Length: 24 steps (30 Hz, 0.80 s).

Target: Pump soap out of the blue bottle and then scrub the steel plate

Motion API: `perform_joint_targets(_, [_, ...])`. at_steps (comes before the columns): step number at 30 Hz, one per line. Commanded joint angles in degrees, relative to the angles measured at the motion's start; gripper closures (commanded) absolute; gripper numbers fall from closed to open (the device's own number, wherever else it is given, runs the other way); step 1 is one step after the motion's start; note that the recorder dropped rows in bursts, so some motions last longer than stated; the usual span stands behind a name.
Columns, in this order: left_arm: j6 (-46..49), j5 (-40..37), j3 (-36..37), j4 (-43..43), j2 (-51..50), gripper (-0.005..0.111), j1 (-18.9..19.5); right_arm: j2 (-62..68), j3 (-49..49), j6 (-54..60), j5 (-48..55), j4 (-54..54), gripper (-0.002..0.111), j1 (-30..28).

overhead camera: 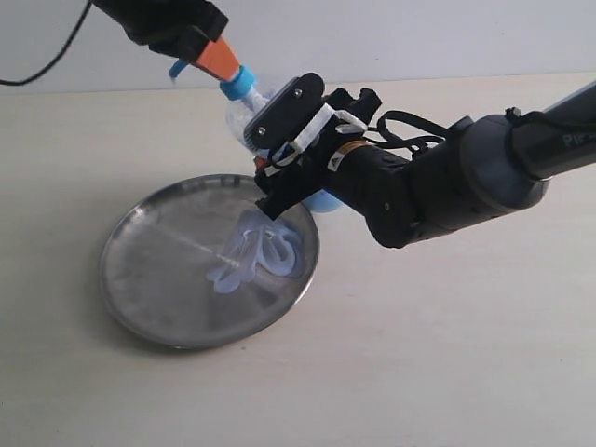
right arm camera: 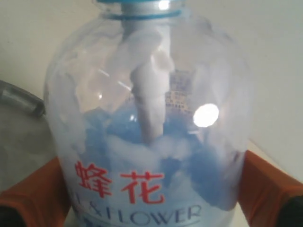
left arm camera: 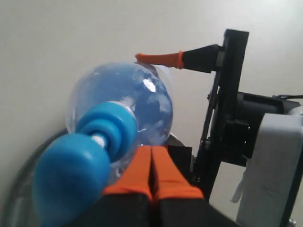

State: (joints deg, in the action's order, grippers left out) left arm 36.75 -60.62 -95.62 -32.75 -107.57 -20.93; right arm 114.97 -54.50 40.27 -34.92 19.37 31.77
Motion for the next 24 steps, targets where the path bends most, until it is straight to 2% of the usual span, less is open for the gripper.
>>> perform_joint_targets(1, [0.5, 0.2, 0.2, -0.3, -0.2, 0.107, -0.2, 0.0, -0.1, -2.3, -0.3, -2.4, 0.108, 0.5])
perform_joint_targets(10, [0.4, 0.6, -1.5, 0.0, 4.8, 0.107, -0.1, 0.0, -0.1, -2.0, 0.1, -1.2, 0.108, -0.8])
perform_joint_targets(14, [-3.1, 2.1, -1.5, 4.9, 7.2, 0.107, 0.0, 0.0, -0.1, -2.0, 0.6, -1.2, 0.108, -1.1])
perform_joint_targets(24, [-4.9, 3.8, -1.5, 7.4, 4.6, 0.107, 0.0, 0.0, -0.1, -4.6, 1.2, -3.9, 0.108, -1.1])
